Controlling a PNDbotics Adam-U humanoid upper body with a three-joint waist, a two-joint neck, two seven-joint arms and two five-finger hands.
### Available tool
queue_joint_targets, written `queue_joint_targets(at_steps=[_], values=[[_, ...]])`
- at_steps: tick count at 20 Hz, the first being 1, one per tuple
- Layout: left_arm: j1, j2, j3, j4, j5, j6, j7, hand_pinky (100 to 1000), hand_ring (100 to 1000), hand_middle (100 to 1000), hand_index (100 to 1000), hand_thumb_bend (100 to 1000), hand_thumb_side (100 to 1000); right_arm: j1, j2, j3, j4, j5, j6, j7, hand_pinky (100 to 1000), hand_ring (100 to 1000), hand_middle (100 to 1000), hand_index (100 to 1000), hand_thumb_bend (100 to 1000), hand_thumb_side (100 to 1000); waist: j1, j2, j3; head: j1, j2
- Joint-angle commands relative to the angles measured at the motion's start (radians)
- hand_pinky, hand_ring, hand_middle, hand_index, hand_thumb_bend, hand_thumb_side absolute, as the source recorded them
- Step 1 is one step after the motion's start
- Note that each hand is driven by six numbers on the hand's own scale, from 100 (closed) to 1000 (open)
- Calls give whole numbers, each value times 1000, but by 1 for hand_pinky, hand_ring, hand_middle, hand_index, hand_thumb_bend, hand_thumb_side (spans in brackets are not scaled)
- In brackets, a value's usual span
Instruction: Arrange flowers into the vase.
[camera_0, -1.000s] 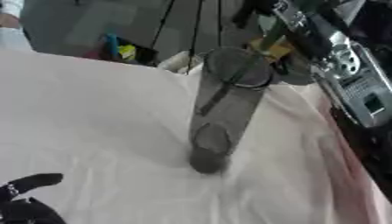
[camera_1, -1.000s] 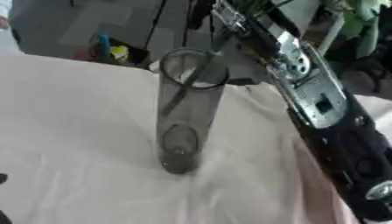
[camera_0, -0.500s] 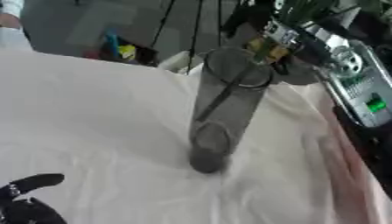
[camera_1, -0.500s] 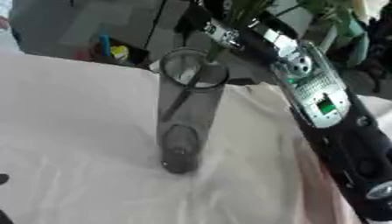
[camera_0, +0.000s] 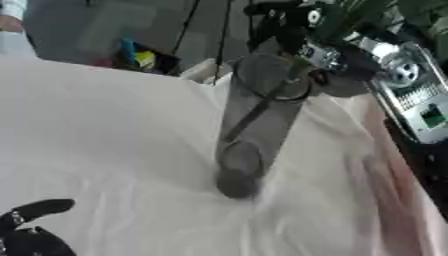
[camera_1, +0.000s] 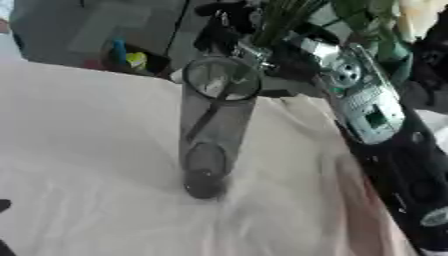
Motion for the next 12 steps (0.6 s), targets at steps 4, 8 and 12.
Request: queue_joint_targets(at_steps=[4,8,12], values=[[-1,6,-6,-18,2,0,-8,419,619,890,762,100,1000,-30,-53,-24,30,-16,-30,104,785,1000,690,774,100,1000,7,-21,-4,0,3],[0,6,-8,-18,1,1,-12,419,620,891,763,100,1000,-35,-59,-29,59,-45,-35,152,793,1000,700,791,100,1000,5,-21,-5,1,2],[0,7,-7,-18,0,2,-15,420,621,892,763,100,1000,-36,-63,-38,64,-70,-49,170,808,1000,728,849,100,1000,4,-20,-6,1,1]])
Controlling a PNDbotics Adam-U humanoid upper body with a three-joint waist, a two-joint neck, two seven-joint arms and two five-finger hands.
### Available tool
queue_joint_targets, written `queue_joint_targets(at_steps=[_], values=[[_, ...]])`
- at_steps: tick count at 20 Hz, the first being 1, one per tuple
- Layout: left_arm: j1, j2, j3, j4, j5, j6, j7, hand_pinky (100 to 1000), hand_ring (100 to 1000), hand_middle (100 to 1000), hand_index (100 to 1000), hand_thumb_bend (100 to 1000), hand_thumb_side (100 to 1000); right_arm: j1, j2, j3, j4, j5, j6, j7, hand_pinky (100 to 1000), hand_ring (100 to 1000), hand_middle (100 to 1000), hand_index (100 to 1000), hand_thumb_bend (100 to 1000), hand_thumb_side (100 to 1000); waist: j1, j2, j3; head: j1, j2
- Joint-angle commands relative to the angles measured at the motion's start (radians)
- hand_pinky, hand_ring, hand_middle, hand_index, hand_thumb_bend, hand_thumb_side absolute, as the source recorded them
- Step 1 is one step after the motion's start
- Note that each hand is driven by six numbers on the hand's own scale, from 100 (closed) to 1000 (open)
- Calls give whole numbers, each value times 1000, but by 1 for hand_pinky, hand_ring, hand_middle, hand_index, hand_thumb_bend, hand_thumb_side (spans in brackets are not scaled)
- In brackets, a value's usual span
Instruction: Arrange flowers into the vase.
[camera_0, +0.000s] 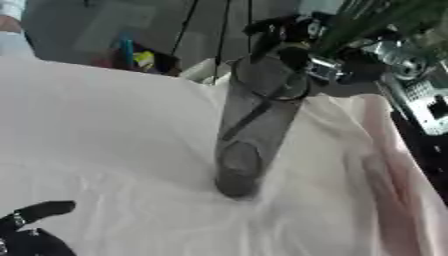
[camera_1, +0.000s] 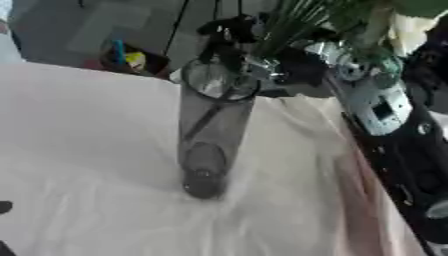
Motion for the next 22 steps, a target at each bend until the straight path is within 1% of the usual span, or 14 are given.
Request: queue_joint_targets(at_steps=[1,6,10,15,22], values=[[-5,6,-7,-18,0,-1,-7,420,621,893,763,100,1000,-20,-43,-22,-3,-26,-15,11,811,1000,736,865,100,1000,4,-20,-4,1,0],[-4,7,-7,-18,-2,-1,-10,420,622,894,763,100,1000,-21,-46,-23,-3,-37,-53,28,820,1000,774,913,100,1000,4,-21,-4,1,-1],[-4,7,-8,-18,-1,-1,-13,420,622,894,763,100,1000,-28,-47,-19,15,-30,-81,57,821,1000,783,921,100,1000,5,-22,-6,1,0],[-4,8,-8,-18,-1,0,-15,420,623,895,762,100,1000,-36,-49,-19,53,-35,-94,79,823,1000,781,920,100,1000,4,-23,-8,2,2],[-5,8,-8,-18,-2,3,-19,420,624,896,762,100,1000,-26,-55,-24,52,-40,-103,85,827,1000,789,934,100,1000,1,-23,-9,8,3]])
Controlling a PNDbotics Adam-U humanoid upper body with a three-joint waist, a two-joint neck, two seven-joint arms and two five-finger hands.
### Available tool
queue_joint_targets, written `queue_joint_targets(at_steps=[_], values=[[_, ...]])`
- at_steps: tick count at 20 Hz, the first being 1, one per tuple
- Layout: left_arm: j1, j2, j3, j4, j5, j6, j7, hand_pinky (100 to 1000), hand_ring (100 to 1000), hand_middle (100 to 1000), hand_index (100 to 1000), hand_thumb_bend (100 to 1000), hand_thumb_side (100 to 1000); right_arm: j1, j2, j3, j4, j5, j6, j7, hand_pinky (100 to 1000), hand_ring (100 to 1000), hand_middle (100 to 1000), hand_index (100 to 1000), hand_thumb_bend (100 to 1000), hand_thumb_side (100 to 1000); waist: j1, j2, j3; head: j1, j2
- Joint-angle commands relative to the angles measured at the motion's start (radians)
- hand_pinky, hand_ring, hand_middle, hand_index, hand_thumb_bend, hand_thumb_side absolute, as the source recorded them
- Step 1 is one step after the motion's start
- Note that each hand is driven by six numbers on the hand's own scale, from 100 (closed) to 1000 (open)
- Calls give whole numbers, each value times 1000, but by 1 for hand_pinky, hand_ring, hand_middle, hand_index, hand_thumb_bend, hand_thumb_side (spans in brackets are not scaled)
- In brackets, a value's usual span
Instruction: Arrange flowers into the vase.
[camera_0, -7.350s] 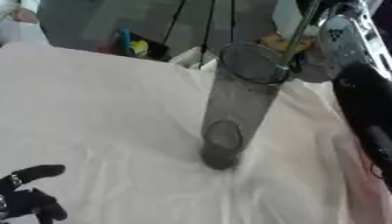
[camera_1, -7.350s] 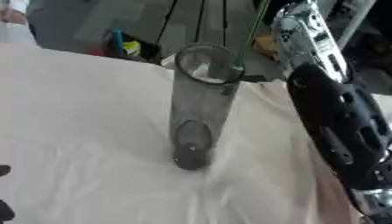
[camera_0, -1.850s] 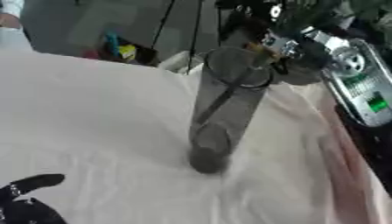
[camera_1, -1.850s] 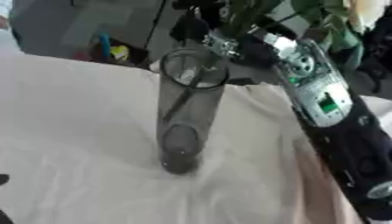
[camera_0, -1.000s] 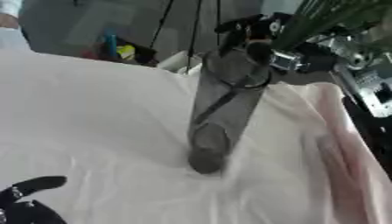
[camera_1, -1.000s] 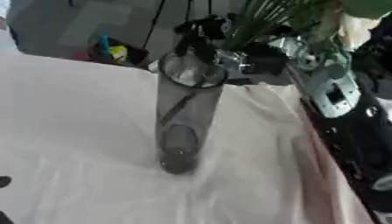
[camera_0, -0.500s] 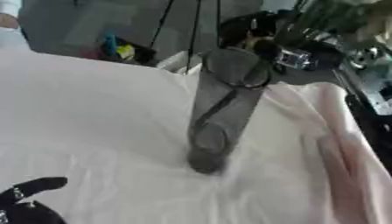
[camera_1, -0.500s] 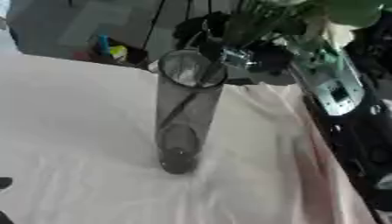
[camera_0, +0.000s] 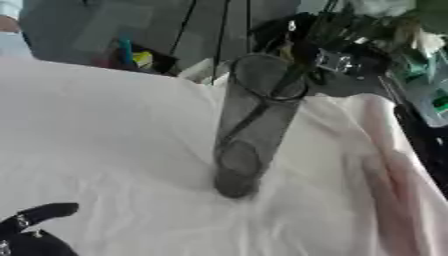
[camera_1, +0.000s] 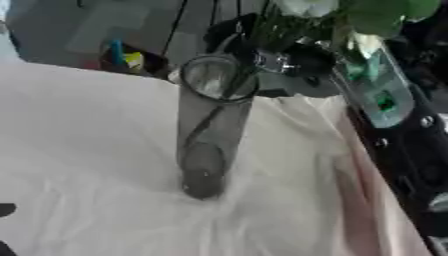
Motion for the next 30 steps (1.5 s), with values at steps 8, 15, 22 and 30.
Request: queue_joint_targets(at_steps=[8,15,22,30], values=[[-5,8,-8,-18,-1,2,-6,421,626,897,763,100,1000,7,-60,-31,-21,-46,-88,124,857,1000,820,1000,481,1000,2,-25,-7,6,1],[-4,7,-7,-18,-2,0,-8,421,627,898,763,100,1000,24,-71,-37,-20,-47,-98,144,857,1000,832,1000,525,1000,4,-24,-7,7,-1],[-4,6,-8,-18,-4,-1,-12,421,632,900,763,100,1000,48,-80,-53,-18,-33,-108,144,858,1000,846,1000,552,1000,6,-22,-10,10,-6],[-3,6,-8,-18,-5,-2,-16,421,634,901,764,100,1000,72,-87,-72,-5,-22,-118,144,857,1000,844,1000,560,1000,11,-20,-12,13,-10]])
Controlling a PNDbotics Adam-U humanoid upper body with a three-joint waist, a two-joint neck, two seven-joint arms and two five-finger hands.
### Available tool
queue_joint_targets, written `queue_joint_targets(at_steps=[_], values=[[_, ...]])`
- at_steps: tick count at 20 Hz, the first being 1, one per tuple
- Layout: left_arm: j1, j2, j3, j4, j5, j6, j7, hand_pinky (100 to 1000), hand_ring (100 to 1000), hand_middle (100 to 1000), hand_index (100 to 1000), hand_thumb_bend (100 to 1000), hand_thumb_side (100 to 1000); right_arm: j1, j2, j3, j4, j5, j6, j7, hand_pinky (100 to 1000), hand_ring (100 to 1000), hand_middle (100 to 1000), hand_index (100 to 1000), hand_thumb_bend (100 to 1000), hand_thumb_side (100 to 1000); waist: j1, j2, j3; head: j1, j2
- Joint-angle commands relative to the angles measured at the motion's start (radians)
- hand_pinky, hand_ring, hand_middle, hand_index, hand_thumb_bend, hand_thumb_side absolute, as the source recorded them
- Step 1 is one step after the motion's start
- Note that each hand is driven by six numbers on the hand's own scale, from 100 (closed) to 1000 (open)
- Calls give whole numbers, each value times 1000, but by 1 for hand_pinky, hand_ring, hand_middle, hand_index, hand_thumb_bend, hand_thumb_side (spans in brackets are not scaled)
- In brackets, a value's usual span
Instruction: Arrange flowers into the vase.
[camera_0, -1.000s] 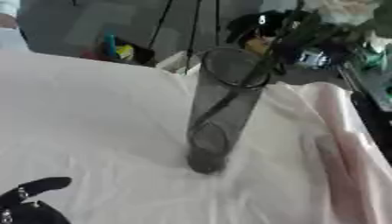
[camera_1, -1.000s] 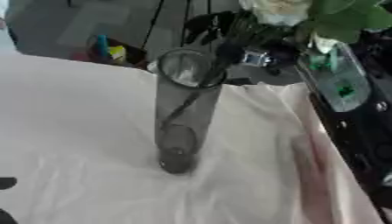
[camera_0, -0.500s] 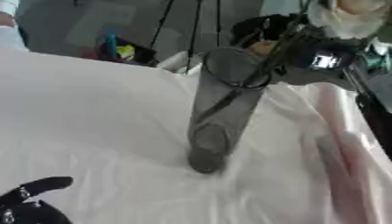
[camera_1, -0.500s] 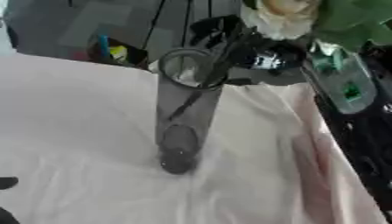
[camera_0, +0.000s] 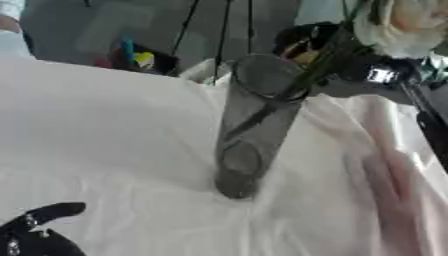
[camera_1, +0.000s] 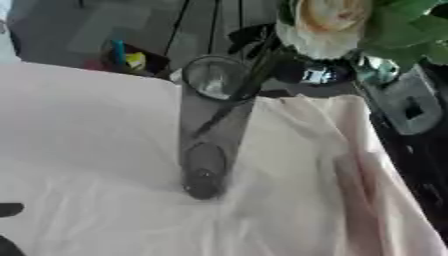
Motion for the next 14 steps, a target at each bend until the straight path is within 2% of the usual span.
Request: queue_joint_targets(at_steps=[1,5,14], values=[[-4,6,-8,-18,2,-2,-4,421,634,901,764,100,1000,-4,-47,-25,1,6,-134,128,857,1000,844,1000,560,1000,11,-19,-4,3,-10],[-3,5,-7,-18,1,-3,-4,421,636,902,764,100,1000,11,-53,-41,7,8,-134,125,856,1000,844,1000,578,1000,14,-19,-7,5,-11],[-4,5,-4,-18,0,-6,-1,422,638,903,764,100,1000,61,-69,-74,-6,-3,-138,99,859,1000,845,1000,536,1000,21,-18,-14,14,0]])
